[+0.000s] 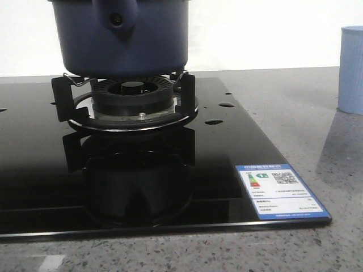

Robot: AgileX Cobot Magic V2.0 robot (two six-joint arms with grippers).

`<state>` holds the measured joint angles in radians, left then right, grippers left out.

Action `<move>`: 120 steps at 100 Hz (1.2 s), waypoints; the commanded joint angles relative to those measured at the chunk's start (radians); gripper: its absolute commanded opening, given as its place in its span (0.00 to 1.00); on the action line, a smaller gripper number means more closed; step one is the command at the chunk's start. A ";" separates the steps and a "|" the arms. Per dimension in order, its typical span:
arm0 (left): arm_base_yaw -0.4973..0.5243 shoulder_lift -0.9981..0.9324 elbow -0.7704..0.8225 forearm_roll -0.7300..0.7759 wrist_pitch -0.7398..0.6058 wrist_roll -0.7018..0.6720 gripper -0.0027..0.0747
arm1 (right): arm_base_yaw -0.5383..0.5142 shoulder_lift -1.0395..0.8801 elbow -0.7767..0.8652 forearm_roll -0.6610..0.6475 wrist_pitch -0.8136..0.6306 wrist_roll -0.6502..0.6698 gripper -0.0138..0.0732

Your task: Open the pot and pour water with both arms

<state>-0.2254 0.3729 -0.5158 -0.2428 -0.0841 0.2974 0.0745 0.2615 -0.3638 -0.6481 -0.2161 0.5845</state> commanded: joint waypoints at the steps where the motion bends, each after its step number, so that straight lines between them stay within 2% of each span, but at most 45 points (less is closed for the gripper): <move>1: 0.005 -0.093 0.069 -0.031 -0.077 0.002 0.01 | 0.002 -0.101 0.049 -0.008 0.034 0.001 0.09; 17: 0.005 -0.272 0.193 -0.092 -0.025 0.002 0.01 | 0.002 -0.296 0.154 -0.008 0.233 0.001 0.09; 23: 0.005 -0.313 0.231 -0.092 0.007 0.002 0.01 | 0.002 -0.284 0.174 -0.004 0.267 0.001 0.09; 38: 0.005 -0.374 0.286 -0.113 0.084 -0.004 0.01 | 0.002 -0.267 0.203 0.004 0.274 0.001 0.09; 71: 0.005 -0.376 0.355 -0.133 0.107 -0.004 0.01 | 0.002 -0.267 0.229 0.004 0.316 0.001 0.09; 120: 0.005 -0.376 0.358 -0.133 0.107 -0.004 0.01 | 0.002 -0.267 0.229 0.004 0.313 0.001 0.09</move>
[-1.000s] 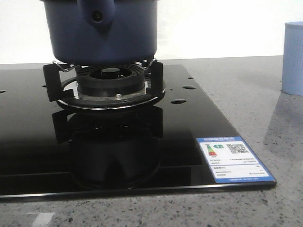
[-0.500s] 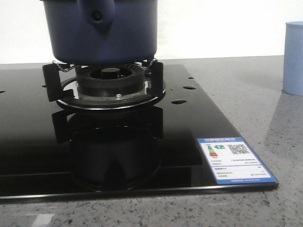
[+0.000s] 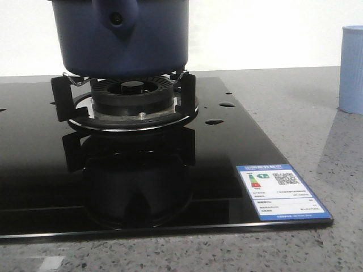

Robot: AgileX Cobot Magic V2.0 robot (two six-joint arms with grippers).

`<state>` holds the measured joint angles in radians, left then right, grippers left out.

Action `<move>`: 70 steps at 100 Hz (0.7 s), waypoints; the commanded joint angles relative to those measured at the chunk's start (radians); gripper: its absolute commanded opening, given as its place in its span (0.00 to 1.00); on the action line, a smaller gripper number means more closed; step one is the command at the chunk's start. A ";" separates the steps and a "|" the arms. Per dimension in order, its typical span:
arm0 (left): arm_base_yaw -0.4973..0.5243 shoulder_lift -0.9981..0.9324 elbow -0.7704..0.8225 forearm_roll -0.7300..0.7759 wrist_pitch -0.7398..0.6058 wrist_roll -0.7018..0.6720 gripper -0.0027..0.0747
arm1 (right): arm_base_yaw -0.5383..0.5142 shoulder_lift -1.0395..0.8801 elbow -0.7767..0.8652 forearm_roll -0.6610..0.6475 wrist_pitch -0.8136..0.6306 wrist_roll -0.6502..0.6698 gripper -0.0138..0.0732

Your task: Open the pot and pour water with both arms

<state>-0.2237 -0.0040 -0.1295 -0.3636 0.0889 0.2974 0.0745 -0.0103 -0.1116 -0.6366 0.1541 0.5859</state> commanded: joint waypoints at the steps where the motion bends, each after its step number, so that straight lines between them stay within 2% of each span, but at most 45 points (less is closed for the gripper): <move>1: 0.003 0.001 -0.029 -0.012 -0.066 -0.004 0.01 | 0.002 0.005 -0.024 -0.008 -0.057 0.000 0.09; 32: 0.003 0.001 -0.024 -0.012 -0.069 -0.004 0.01 | 0.002 0.005 -0.024 -0.008 -0.057 0.000 0.09; 42: 0.010 0.001 -0.003 0.064 -0.079 -0.004 0.01 | 0.002 0.005 -0.024 -0.008 -0.057 0.000 0.09; 47: 0.028 0.001 0.009 0.118 -0.075 -0.059 0.01 | 0.002 0.005 -0.024 -0.008 -0.057 0.000 0.09; 57: 0.086 0.001 0.050 0.288 -0.073 -0.321 0.01 | 0.002 0.005 -0.024 -0.008 -0.057 0.000 0.09; 62: 0.115 0.001 0.079 0.314 -0.073 -0.367 0.01 | 0.002 0.005 -0.024 -0.008 -0.057 0.000 0.09; 70: 0.153 0.001 0.132 0.312 -0.076 -0.367 0.01 | 0.002 0.005 -0.024 -0.008 -0.057 0.000 0.09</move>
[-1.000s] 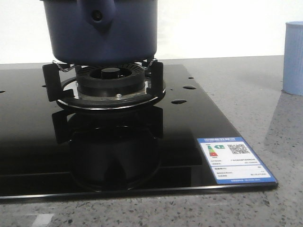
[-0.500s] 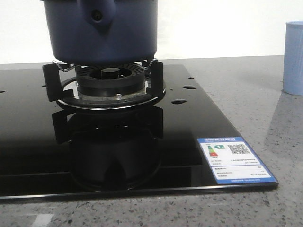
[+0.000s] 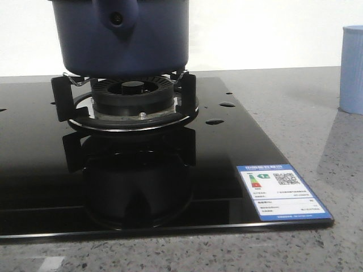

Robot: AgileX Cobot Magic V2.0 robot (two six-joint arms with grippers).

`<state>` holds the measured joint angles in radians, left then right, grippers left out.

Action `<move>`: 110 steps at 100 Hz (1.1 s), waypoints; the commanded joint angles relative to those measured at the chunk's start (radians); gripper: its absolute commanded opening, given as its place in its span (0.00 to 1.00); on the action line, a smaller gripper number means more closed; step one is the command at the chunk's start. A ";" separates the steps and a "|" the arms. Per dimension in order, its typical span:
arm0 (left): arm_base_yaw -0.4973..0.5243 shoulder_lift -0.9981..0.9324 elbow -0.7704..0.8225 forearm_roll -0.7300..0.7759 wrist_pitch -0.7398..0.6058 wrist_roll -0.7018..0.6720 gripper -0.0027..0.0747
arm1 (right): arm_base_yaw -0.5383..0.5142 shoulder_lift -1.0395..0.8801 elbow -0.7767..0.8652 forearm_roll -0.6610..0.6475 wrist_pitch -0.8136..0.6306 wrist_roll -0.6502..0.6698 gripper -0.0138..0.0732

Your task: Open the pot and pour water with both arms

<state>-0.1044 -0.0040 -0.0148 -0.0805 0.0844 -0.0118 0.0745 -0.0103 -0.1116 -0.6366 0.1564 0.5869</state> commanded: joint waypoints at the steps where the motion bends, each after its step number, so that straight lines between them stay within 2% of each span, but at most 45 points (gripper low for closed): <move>1: 0.040 0.001 0.022 0.028 -0.072 -0.058 0.01 | 0.002 0.005 -0.024 -0.008 -0.060 -0.001 0.09; 7: 0.060 0.001 0.024 0.028 -0.012 -0.058 0.01 | 0.002 0.005 -0.024 -0.008 -0.060 -0.001 0.09; 30: 0.123 -0.027 0.026 0.044 0.018 -0.056 0.01 | 0.002 0.005 -0.024 -0.008 -0.060 -0.001 0.09; 55: 0.125 -0.029 0.026 0.043 0.011 -0.006 0.01 | 0.002 0.005 -0.024 -0.008 -0.060 -0.001 0.09; 110: 0.125 -0.029 0.026 0.010 0.019 -0.006 0.01 | 0.002 0.005 -0.024 -0.008 -0.060 -0.001 0.09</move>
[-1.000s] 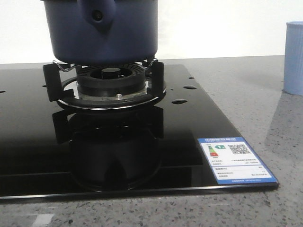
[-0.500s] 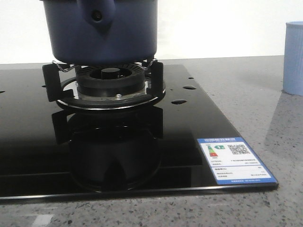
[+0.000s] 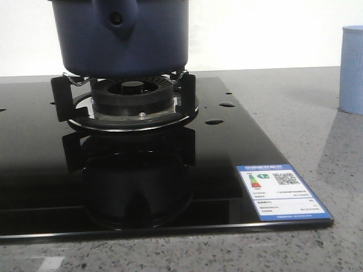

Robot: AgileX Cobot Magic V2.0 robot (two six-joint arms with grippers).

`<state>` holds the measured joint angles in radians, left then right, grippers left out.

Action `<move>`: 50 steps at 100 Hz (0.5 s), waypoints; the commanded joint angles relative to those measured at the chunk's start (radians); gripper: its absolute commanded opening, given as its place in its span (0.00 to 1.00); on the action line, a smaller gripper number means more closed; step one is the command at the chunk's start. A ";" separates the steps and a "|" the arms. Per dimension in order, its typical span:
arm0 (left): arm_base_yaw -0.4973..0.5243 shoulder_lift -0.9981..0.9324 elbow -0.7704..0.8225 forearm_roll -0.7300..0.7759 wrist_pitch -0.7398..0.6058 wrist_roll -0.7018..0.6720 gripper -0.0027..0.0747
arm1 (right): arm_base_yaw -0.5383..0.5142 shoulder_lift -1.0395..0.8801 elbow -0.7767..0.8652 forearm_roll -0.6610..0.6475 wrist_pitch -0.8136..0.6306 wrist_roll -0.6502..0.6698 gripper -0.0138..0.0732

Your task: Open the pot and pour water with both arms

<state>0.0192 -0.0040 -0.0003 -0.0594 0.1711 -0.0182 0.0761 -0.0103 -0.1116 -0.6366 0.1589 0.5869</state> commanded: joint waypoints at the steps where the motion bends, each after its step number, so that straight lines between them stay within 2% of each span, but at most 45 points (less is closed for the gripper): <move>1: 0.002 -0.029 0.011 -0.011 -0.068 0.001 0.01 | 0.000 0.005 -0.024 -0.008 -0.062 -0.001 0.09; 40: 0.002 -0.029 0.011 -0.011 -0.068 0.001 0.01 | 0.000 0.005 -0.024 0.000 -0.056 -0.001 0.09; 46: 0.002 -0.029 0.011 -0.011 -0.068 0.001 0.01 | 0.000 0.005 -0.024 0.133 -0.013 -0.035 0.09; 50: 0.002 -0.029 0.011 -0.011 -0.068 0.001 0.01 | 0.000 0.007 -0.024 0.282 0.049 -0.135 0.09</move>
<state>0.0192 -0.0040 -0.0003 -0.0594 0.1711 -0.0182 0.0761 -0.0103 -0.1116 -0.5552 0.1790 0.5654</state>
